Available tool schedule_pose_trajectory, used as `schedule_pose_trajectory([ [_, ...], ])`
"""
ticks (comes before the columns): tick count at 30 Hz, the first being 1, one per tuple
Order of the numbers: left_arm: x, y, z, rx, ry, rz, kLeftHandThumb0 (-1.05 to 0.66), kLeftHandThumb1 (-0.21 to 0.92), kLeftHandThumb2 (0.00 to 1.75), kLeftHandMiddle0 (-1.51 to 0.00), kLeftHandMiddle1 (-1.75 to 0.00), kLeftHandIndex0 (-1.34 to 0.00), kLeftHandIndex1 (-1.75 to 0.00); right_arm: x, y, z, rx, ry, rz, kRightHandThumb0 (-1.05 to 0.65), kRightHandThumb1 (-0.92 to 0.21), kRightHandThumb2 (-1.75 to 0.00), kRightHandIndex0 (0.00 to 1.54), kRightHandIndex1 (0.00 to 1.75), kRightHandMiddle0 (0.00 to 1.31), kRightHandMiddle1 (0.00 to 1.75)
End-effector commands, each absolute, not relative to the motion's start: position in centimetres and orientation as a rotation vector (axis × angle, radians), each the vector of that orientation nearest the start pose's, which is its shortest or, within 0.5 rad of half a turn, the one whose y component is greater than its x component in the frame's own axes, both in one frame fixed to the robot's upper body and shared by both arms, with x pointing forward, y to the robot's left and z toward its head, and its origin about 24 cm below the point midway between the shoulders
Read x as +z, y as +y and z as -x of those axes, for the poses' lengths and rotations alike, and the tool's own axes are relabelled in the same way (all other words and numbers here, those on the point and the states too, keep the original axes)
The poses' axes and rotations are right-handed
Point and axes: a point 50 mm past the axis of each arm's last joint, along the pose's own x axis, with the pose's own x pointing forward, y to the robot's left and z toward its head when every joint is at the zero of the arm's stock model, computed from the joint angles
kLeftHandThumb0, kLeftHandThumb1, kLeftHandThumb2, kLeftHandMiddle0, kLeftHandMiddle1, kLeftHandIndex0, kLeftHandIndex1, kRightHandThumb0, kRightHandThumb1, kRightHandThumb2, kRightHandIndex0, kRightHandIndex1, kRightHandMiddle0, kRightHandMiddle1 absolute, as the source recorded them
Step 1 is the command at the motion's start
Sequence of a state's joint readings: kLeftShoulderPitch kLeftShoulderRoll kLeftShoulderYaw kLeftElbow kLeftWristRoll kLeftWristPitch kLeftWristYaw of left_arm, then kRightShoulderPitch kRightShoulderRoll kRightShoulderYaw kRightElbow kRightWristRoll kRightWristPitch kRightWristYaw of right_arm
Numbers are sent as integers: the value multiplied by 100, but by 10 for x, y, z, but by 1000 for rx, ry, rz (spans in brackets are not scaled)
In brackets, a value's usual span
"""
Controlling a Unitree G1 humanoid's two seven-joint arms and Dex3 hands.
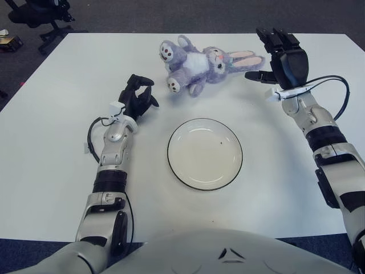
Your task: Put the doll into the plate.
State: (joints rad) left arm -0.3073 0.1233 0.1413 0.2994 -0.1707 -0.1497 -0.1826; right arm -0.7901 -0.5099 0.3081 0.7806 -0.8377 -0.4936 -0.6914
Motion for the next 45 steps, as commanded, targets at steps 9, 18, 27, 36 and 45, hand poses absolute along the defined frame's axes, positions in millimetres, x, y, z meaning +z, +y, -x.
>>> schedule_pose_trajectory([
  [9,76,182,-310,-97,-187,61,-35,92,47,-83,-175,-25,-170,176,-151,-370,-85,-870,1220,-79,-92,-22,23,0,21,6],
  [18,77,180,-310,-98,-189,60,-35,92,47,-84,-175,-25,-170,180,-138,-376,-5,-828,1236,-82,-92,-20,23,0,21,5],
  [27,78,178,-309,-100,-191,57,-35,92,47,-84,-175,-25,-170,181,-130,-386,107,-743,1198,-83,-92,-13,22,0,21,4],
  [36,78,177,-309,-104,-191,56,-35,92,47,-84,-175,-25,-170,180,-122,-395,199,-640,1230,-80,-92,-7,19,0,22,3],
  [45,78,178,-308,-105,-191,52,-35,92,47,-85,-175,-25,-170,175,-112,-402,229,-554,1276,-77,-92,-4,20,1,21,2],
])
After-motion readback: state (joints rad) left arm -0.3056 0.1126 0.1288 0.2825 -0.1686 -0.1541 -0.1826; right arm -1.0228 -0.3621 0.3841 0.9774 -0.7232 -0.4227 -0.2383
